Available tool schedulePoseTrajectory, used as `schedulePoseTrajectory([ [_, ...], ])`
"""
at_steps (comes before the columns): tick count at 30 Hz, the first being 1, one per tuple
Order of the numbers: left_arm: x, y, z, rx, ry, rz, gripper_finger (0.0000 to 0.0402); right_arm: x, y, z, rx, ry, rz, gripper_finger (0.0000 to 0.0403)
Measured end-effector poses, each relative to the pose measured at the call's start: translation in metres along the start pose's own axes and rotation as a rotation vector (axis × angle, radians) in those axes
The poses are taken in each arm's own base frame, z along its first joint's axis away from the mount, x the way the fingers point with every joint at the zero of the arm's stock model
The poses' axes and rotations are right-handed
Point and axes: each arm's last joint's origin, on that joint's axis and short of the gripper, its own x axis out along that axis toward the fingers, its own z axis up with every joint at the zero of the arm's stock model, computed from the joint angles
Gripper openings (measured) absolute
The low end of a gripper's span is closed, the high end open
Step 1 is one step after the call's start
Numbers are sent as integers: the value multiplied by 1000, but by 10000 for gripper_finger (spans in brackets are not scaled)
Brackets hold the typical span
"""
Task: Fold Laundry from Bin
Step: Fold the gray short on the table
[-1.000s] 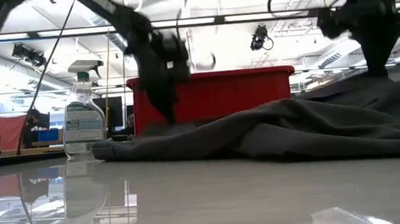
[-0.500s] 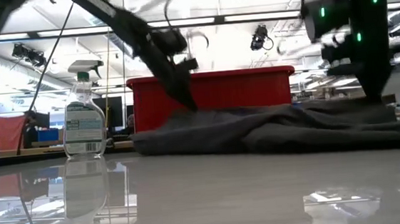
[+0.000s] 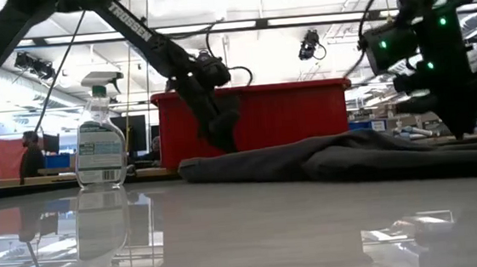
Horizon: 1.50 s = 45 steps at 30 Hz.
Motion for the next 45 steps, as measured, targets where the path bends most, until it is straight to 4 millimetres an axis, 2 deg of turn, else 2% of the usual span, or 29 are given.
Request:
schedulePoseTrajectory([
  [5, -43, -7, 11, -84, -37, -79, 136, -23, 9, 6, -147, -54, 116, 116],
  [8, -51, -22, 18, -64, -89, -170, 137, -20, 21, 7, -267, -49, 252, 112],
  [12, -40, -60, 19, 3, -68, -283, 137, -1, 30, 1, -322, -11, 294, 92],
  [16, -26, -117, 15, 58, -20, -370, 137, 14, 31, -14, -321, 49, 244, 70],
  [19, -14, -155, 5, 126, 39, -371, 137, 22, 33, -27, -324, 153, 267, 55],
  [21, -4, -171, -8, 148, 127, -348, 137, 23, 36, -38, -332, 232, 291, 47],
  [24, 2, -178, -24, 116, 264, -312, 136, 19, 45, -59, -357, 346, 360, 41],
  [27, -5, -177, -35, 69, 406, -300, 130, 4, 62, -83, -421, 392, 517, 39],
  [30, -27, -180, -37, 71, 466, -295, 125, -18, 78, -106, -520, 423, 735, 39],
  [33, -60, -183, -28, 64, 407, -312, 124, -46, 84, -117, -595, 397, 909, 39],
  [36, -90, -184, -20, 36, 350, -325, 124, -61, 79, -114, -598, 302, 949, 39],
  [39, -116, -180, -14, -8, 283, -293, 124, -65, 74, -102, -551, 147, 943, 39],
  [42, -127, -176, -13, -46, 250, -251, 123, -55, 72, -89, -486, 0, 816, 39],
  [45, -122, -175, -19, -80, 264, -233, 123, -34, 73, -82, -443, -44, 709, 36],
])
